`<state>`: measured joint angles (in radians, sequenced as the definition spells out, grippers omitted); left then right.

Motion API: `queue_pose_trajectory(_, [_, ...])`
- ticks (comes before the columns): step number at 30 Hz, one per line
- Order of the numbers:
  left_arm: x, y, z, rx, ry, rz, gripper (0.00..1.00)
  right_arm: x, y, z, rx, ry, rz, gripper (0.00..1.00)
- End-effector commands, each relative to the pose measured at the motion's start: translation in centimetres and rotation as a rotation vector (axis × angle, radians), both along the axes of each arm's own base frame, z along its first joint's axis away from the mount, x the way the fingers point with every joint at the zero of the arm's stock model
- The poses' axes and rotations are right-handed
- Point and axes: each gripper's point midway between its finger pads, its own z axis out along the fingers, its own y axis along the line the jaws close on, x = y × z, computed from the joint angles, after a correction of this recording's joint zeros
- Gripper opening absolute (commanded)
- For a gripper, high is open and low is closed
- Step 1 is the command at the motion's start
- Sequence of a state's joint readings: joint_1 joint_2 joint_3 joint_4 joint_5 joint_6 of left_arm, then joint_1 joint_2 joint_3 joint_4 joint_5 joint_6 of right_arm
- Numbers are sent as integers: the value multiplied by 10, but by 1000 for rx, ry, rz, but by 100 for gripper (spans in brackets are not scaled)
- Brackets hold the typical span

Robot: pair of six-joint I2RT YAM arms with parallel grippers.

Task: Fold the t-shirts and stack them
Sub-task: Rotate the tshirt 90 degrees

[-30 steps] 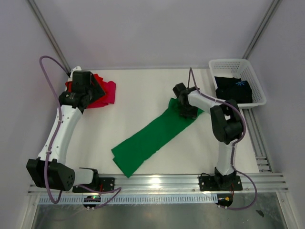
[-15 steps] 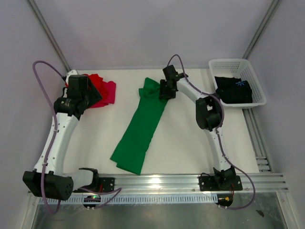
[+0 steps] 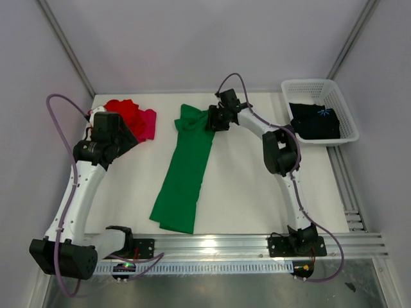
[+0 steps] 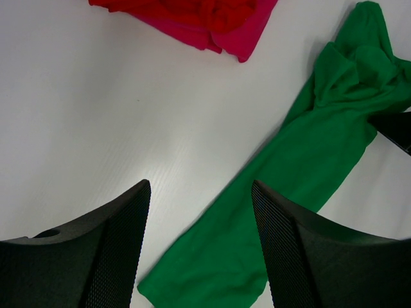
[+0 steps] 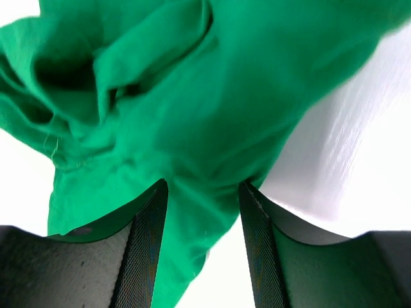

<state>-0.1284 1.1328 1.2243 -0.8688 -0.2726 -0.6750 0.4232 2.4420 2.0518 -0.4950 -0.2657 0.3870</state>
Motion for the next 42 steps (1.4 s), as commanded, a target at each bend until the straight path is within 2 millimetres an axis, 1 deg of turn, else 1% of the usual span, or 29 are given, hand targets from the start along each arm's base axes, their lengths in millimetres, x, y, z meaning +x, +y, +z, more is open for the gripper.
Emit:
queue_pose_trajectory(1, [-4,-3,-1,-35,-13,3,67,3,5,55,58,-163,23,53])
queue_pose_trajectory(2, [-4,-3,-1,-37,-16,3,67,2,4,85,78,-222,19,53])
queue_pose_trajectory(3, [-5,-4,-4,-40,-10,0,67,3,4,101,92,-265,17,53])
queue_pose_trajectory(4, [-5,-4,-5,-40,-10,0,67,-1,0,106,90,-275,11,53])
queue_pose_trajectory(5, [-5,-4,-5,-42,-11,-4,67,-3,-1,134,110,-324,8,53])
queue_pose_trajectory(6, [-5,-5,-7,-41,-6,-6,67,-5,-3,146,117,-346,4,53])
queue_pose_trajectory(7, [-5,-5,-7,-41,-7,-9,67,-9,-6,152,117,-356,2,53])
queue_pose_trajectory(8, [-6,-5,-8,-42,-4,-10,67,-14,-9,175,130,-395,-4,53])
queue_pose_trajectory(9, [-6,-4,-8,-38,-5,-10,67,-18,-10,181,128,-409,-2,53])
queue_pose_trajectory(10, [-6,-5,-8,-39,-5,-11,67,-24,-13,182,119,-404,-5,53])
queue_pose_trajectory(11, [-6,-4,-9,-35,-2,-9,67,-35,-13,189,123,-396,2,54])
queue_pose_trajectory(12, [-6,-4,-9,-32,-3,-10,67,-42,-12,189,124,-381,14,53])
queue_pose_trajectory(13, [-6,-3,-9,-28,-4,-8,67,-52,-11,181,122,-347,29,54])
queue_pose_trajectory(14, [-6,-3,-9,-27,-3,-9,67,-68,-2,173,127,-299,68,53])
queue_pose_trajectory(15, [-5,-3,-9,-26,-7,-10,67,-79,3,173,140,-284,88,53])
queue_pose_trajectory(16, [-5,-3,-9,-28,-9,-9,67,-96,7,154,145,-222,102,53])
queue_pose_trajectory(17, [-4,-3,-9,-28,-8,-11,67,-109,13,144,159,-187,119,53])
queue_pose_trajectory(18, [-2,-4,-8,-33,-15,-12,67,-125,30,149,204,-195,167,53])
queue_pose_trajectory(19, [-1,-5,-8,-36,-16,-13,67,-143,32,125,210,-121,160,53])
queue_pose_trajectory(20, [0,-5,-8,-39,-16,-14,67,-149,41,123,241,-125,172,53])
queue_pose_trajectory(21, [1,-6,-9,-41,-17,-12,67,-169,52,109,243,-82,207,53])
queue_pose_trajectory(23, [2,-7,-10,-48,-13,-16,67,-181,63,99,242,-58,220,53])
queue_pose_trajectory(24, [2,-7,-11,-48,-12,-15,67,-191,73,96,240,-43,245,54])
queue_pose_trajectory(25, [2,-6,-12,-45,-8,-12,67,-194,79,88,243,-25,247,53])
queue_pose_trajectory(27, [2,-6,-12,-45,-10,-10,67,-200,87,83,241,-17,263,54])
queue_pose_trajectory(28, [1,-6,-13,-44,-7,-9,67,-205,92,75,232,1,276,53])
queue_pose_trajectory(31, [-1,-4,-13,-39,-11,-1,67,-208,99,69,230,22,286,54])
queue_pose_trajectory(37, [-5,-1,-12,-26,-11,8,67,-199,103,55,198,33,288,53])
queue_pose_trajectory(42, [-7,1,-8,-22,-24,17,67,-188,110,31,160,64,269,53])
